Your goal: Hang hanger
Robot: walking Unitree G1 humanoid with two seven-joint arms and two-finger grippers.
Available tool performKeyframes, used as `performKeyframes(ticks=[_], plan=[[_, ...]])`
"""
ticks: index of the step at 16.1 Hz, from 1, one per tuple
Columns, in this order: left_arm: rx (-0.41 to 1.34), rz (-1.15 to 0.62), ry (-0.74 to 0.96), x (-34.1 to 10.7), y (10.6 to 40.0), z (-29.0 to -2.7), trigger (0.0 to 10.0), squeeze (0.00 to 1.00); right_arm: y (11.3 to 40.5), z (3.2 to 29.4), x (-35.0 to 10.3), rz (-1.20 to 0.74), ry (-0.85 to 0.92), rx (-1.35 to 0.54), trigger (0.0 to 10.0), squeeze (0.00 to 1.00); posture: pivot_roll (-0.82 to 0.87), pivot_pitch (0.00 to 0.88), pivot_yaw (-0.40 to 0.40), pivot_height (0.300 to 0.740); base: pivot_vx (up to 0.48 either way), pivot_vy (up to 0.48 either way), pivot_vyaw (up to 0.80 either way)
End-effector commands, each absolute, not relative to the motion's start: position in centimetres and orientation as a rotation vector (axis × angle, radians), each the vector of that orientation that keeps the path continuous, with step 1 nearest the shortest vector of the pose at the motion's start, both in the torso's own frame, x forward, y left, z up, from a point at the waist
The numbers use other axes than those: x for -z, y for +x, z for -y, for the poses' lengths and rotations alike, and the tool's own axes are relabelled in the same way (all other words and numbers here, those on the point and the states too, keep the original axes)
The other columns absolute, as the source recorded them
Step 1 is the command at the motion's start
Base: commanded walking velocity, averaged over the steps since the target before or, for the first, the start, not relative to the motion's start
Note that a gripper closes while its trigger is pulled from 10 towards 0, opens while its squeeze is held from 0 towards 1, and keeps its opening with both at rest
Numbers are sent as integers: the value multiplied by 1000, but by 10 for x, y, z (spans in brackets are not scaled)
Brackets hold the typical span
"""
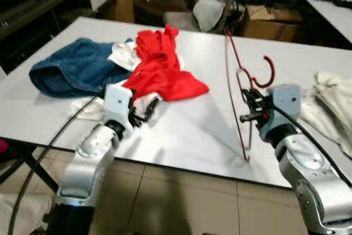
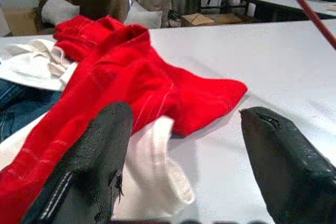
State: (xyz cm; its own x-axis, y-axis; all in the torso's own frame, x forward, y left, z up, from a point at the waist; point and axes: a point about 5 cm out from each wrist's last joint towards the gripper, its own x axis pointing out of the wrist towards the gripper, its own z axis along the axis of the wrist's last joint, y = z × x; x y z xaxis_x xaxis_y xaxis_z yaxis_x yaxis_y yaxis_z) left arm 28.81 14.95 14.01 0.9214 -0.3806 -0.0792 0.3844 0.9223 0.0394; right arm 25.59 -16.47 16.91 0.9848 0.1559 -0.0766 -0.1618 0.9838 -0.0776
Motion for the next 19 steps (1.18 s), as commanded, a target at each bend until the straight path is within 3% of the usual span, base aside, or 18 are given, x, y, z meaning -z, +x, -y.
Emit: performKeyframes(ticks=[1, 4, 14, 19], plan=[[376, -70, 53, -140, 289, -154, 10000, 0, 256, 163, -170, -74, -69, -162, 10000, 0, -144, 0, -22, 740, 0, -296, 0], [389, -76, 46, -138, 288, -149, 10000, 0, 252, 169, -170, -76, -86, -136, 10000, 0, -155, 0, -25, 740, 0, -276, -171], [368, -60, 32, -138, 294, -144, 10000, 0, 258, 174, -177, -55, -88, -112, 10000, 0, -165, 0, -27, 740, 0, -264, -800], [349, -84, 54, -131, 291, -146, 10000, 0, 251, 174, -168, -91, -121, -102, 10000, 0, -177, 0, -17, 740, 0, 0, -569]])
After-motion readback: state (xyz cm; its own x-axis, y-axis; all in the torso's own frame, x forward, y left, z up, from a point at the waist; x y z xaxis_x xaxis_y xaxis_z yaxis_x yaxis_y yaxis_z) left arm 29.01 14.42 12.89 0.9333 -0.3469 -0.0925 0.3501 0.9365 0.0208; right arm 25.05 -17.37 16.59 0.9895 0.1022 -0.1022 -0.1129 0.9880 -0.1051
